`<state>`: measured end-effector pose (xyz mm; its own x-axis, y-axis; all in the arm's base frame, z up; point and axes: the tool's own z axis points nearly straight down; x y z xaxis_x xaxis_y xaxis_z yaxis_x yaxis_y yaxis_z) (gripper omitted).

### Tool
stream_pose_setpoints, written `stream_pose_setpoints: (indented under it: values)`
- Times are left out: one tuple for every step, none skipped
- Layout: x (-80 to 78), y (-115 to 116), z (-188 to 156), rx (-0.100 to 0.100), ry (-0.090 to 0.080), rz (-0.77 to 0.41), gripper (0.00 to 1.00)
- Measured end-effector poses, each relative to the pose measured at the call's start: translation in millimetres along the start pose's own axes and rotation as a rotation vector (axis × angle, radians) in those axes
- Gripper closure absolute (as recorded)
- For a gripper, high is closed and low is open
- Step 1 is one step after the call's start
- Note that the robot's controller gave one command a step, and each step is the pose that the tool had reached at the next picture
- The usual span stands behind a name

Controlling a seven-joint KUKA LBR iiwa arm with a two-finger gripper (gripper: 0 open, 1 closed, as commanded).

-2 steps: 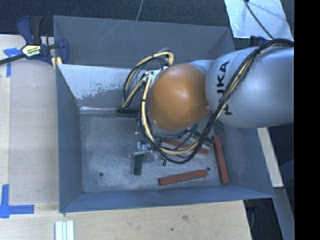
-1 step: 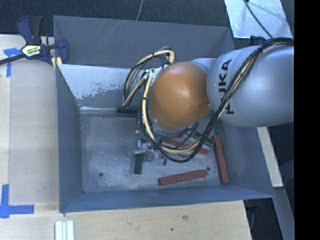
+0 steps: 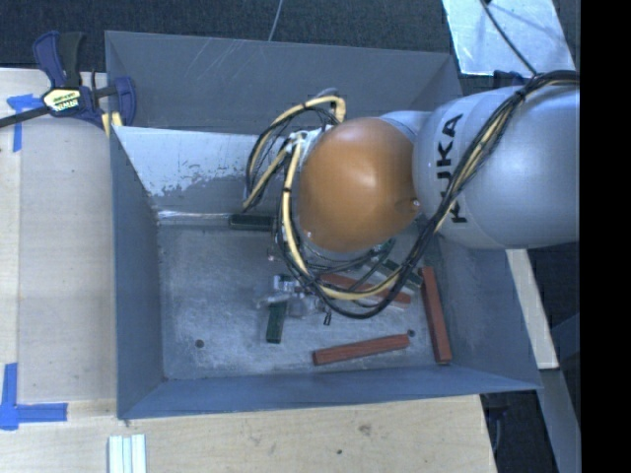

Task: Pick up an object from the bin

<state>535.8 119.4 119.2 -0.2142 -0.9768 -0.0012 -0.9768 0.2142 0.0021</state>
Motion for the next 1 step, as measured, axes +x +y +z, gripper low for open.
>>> stream_pose_setpoints:
  values:
    - [-0.2, -0.2, -15.5, 0.001, 0.0, 0.001, 1.0]
